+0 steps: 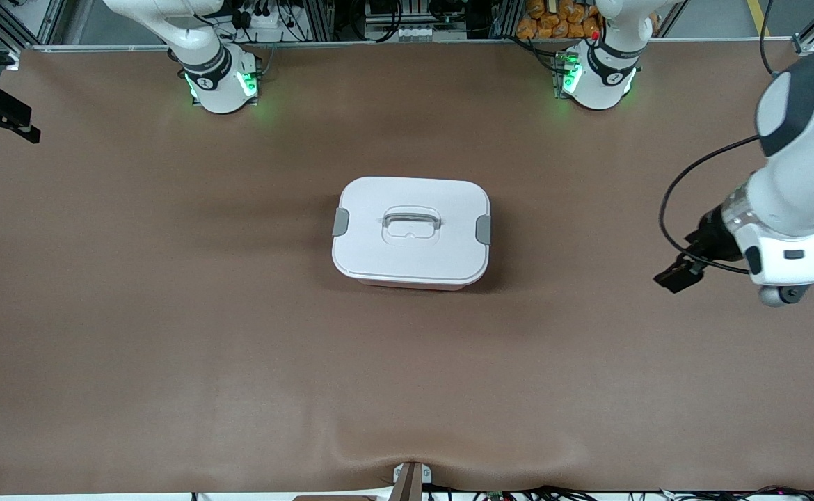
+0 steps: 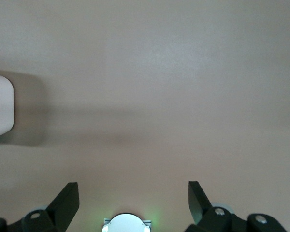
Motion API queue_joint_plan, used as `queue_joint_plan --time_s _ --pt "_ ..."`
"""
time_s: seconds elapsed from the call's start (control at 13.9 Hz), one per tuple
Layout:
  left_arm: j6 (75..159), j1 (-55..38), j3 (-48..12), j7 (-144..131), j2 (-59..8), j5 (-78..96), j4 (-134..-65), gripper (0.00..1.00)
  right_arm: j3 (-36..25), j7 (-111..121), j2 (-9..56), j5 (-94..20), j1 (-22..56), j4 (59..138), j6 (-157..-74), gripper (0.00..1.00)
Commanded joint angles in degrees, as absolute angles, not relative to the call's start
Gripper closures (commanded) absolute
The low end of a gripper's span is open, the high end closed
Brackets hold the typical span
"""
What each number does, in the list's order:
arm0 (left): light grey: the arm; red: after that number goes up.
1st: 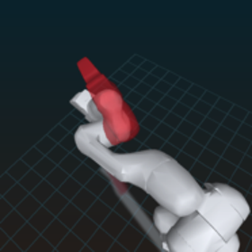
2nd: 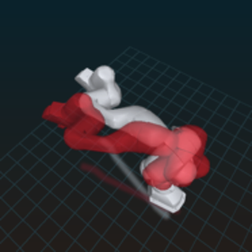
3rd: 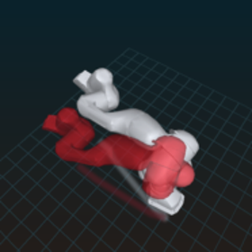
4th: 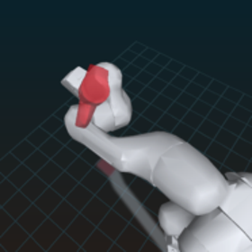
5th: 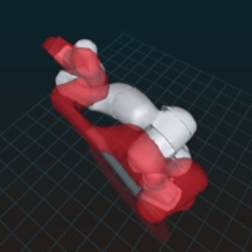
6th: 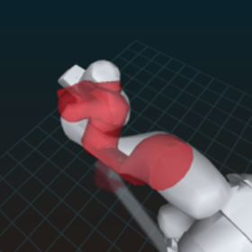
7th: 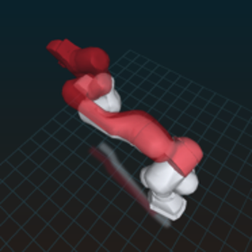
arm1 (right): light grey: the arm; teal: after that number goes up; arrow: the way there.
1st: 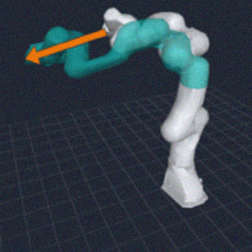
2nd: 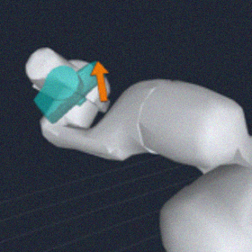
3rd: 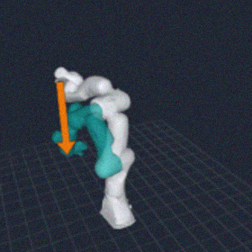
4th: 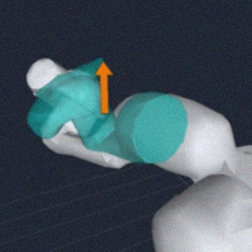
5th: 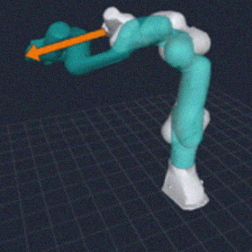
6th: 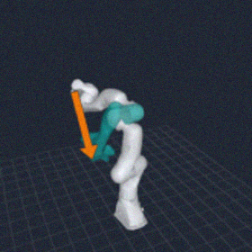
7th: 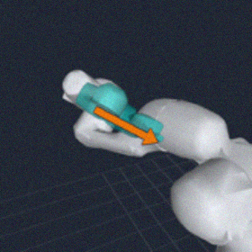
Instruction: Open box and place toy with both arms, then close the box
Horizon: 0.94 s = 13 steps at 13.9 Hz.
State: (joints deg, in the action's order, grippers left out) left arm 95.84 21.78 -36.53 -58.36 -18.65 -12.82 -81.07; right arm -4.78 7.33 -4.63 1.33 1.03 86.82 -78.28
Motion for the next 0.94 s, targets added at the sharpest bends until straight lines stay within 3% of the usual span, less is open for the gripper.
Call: queue_joint_plan --time_s 0.0,0.86 --pt "93.9 25.1 -36.8 -49.8 -16.2 -11.1 -81.7 0.0 -5.1 7.8 -4.6 0.6 1.2 86.0 -78.0 0.0" --pt "90.6 27.7 -36.4 -23.7 -14.1 -11.3 -81.6 0.0 -5.1 7.8 -4.6 0.4 1.2 86.0 -78.1 0.0"
